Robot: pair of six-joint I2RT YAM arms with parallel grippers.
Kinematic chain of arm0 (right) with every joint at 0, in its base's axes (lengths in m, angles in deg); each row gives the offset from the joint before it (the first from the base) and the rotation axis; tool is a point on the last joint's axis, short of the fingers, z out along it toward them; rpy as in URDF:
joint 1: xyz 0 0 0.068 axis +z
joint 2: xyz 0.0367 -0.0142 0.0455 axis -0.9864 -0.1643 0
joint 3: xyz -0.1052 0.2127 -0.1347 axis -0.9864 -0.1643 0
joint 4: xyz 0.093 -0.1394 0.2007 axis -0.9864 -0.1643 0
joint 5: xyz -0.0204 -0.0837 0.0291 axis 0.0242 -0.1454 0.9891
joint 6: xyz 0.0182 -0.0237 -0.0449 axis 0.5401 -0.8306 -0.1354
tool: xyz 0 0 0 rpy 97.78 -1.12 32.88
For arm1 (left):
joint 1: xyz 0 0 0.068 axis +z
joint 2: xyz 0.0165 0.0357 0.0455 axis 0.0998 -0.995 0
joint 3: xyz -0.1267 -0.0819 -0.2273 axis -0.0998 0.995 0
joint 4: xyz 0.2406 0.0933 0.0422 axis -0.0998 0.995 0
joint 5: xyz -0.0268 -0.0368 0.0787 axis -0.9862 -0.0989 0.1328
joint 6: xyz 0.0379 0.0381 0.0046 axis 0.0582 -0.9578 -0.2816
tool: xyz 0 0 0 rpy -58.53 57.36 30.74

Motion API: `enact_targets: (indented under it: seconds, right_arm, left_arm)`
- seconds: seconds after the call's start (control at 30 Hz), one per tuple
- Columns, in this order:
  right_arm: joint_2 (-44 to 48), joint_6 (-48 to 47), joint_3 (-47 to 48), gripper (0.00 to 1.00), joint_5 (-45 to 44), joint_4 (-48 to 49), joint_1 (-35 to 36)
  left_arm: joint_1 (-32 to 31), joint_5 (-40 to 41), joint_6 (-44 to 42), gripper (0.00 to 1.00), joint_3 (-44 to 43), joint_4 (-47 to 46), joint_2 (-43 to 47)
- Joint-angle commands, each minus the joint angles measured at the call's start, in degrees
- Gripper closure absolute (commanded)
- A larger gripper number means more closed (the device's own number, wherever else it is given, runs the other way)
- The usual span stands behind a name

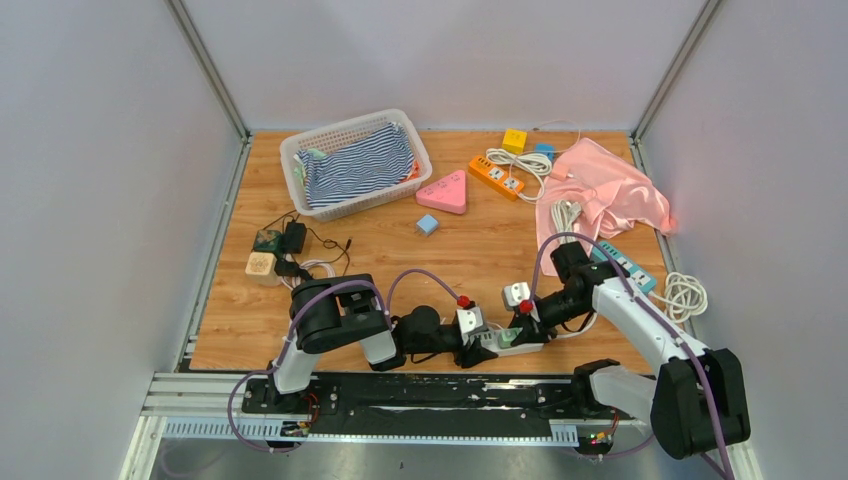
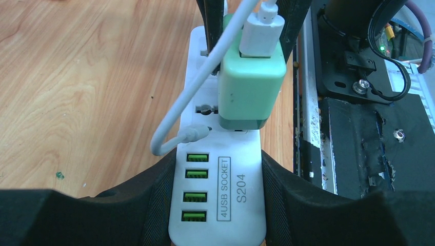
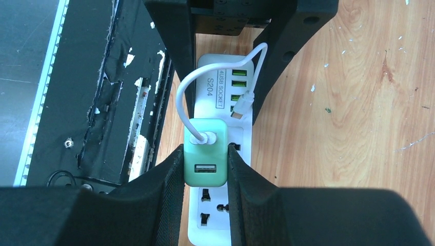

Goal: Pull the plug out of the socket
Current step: Remove the plug from the socket.

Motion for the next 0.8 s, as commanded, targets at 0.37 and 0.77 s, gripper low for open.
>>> enact_targets:
  seconds: [0.37, 0.77]
  right_arm:
    - [1.48, 3.77, 2.22, 1.00, 5.22, -4.91, -1.61]
    - [1.40, 5.33, 2.84, 1.00, 4.71, -4.81, -1.65]
  left_arm:
    - [0.31, 2.15, -0.09, 0.99, 0.11, -1.37, -0.90]
    - [-0.46, 3.28, -0.86, 0.54, 1.10, -2.50, -0.40]
